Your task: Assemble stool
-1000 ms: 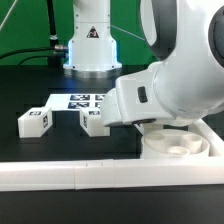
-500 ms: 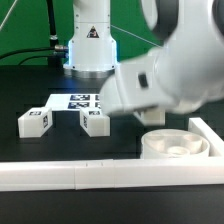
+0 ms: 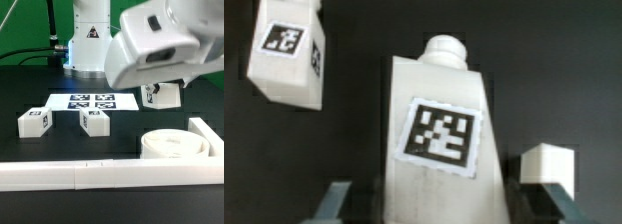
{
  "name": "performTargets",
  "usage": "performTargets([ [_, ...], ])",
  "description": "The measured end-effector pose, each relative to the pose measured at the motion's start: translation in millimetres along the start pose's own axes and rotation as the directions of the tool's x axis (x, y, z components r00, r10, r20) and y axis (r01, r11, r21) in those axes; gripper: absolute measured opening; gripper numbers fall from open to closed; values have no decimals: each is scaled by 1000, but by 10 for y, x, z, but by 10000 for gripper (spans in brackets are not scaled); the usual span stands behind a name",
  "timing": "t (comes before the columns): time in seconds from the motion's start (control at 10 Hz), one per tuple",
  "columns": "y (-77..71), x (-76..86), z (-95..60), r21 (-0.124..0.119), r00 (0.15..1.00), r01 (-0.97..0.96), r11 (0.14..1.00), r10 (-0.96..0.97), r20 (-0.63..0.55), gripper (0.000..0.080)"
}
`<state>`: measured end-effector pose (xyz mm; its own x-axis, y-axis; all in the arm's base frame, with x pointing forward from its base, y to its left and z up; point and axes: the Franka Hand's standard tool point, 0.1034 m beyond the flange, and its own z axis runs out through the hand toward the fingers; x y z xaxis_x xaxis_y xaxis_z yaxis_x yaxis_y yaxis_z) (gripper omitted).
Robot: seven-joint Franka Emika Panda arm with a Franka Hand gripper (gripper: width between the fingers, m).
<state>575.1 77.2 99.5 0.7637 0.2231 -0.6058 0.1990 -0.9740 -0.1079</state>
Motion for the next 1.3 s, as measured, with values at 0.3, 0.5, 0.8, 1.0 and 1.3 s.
performTargets([
  [0.3, -14, -32, -672, -91, 967, 115, 989, -133, -216, 320],
  [0.5, 38, 37, -945, -120, 925, 128, 984, -162, -345, 320],
  [0.8, 91, 124, -1001, -145, 820, 96, 985, -160, -550, 320],
  [1.0, 93, 254, -963, -145, 724, 69, 987, -149, -673, 320],
  [1.3, 122, 389, -857, -181, 538, 30, 983, -168, -826, 320],
])
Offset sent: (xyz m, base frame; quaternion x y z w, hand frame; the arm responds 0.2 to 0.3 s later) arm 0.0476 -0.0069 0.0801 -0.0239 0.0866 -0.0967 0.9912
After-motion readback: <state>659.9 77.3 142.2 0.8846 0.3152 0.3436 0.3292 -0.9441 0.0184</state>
